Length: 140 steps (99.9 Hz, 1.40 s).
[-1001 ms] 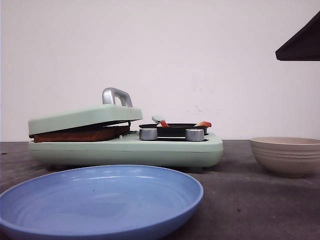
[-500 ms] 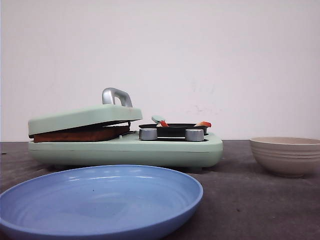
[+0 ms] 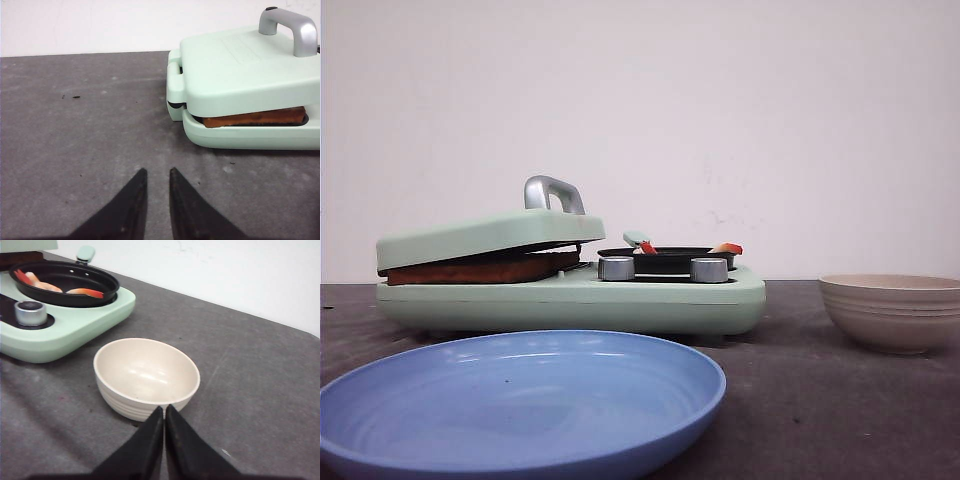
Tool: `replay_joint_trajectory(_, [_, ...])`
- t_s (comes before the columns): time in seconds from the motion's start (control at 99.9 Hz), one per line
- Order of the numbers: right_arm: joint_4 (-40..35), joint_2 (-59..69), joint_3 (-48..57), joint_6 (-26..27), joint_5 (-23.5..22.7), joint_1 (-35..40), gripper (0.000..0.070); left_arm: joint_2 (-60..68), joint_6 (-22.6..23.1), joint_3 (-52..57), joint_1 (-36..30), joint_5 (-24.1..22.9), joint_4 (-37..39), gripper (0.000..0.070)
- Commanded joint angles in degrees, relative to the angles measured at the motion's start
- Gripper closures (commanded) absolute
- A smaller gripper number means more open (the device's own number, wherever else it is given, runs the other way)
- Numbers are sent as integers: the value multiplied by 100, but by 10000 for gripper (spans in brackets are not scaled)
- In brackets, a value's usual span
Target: Make breakfast with bread and shrimp
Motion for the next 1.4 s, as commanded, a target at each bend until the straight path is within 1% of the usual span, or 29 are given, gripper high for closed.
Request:
replay_joint_trajectory(0.0, [-42,7,-37,7,-46,26,700,-7,-4,-96,-4,15,-39,697])
replay_joint_trajectory(0.16, [-15,7,-37,15,-192,26,700,-7,-4,-96,-4,15,-39,697])
replay_joint_trajectory(0.25, [83,7,-37,13,-452,26,700,-7,-4,-96,-4,15,-39,697])
replay_joint_trajectory(0.3, [116,7,-37,15,-514,26,700,-7,-4,-96,-4,15,-39,697])
replay_joint_trajectory(1.391, [114,7,-37,17,-509,24,700,-7,-4,-96,-4,15,-39,697])
